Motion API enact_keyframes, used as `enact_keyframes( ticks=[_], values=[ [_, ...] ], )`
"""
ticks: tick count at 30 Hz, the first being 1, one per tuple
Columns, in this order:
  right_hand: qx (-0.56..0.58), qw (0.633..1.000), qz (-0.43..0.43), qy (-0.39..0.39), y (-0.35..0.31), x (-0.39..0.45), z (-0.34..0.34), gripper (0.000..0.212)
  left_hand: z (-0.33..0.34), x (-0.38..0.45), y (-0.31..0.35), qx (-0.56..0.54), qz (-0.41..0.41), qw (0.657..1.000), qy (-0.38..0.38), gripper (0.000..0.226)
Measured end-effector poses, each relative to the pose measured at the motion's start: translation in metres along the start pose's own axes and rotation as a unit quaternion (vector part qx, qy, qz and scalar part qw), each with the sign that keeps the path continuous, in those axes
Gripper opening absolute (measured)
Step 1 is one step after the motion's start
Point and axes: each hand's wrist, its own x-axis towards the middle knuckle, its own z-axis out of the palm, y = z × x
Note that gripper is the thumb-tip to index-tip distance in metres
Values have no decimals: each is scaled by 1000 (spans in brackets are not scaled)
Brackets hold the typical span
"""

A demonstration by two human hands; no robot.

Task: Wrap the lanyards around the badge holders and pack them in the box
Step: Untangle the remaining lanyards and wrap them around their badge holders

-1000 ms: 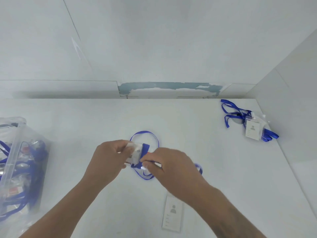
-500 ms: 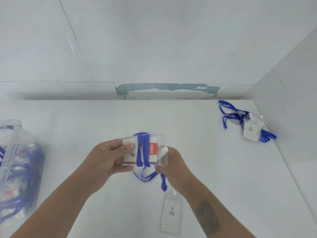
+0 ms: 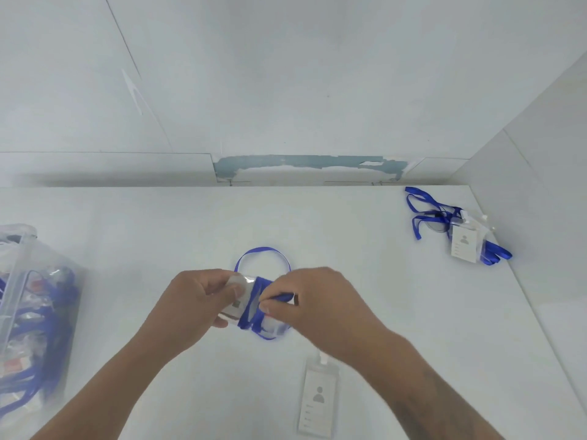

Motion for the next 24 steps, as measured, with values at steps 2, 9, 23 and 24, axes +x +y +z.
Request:
enact_keyframes(
  ticks=[2,9,23,24],
  values=[
    [65,998,9,-19,4,7,-14,6,-3,-3,3,14,-1,997,-72,29],
    [493,860,119,-46,25,21,-6,14,-12,-9,6,-197,-38,965,-169,21],
    [441,889,121,19,17,11,23,16,26,-22,6,-292,-125,945,72,16],
    [402,908,119,30,19,14,20,11,27,-23,8,-293,-131,945,61,16]
  ],
)
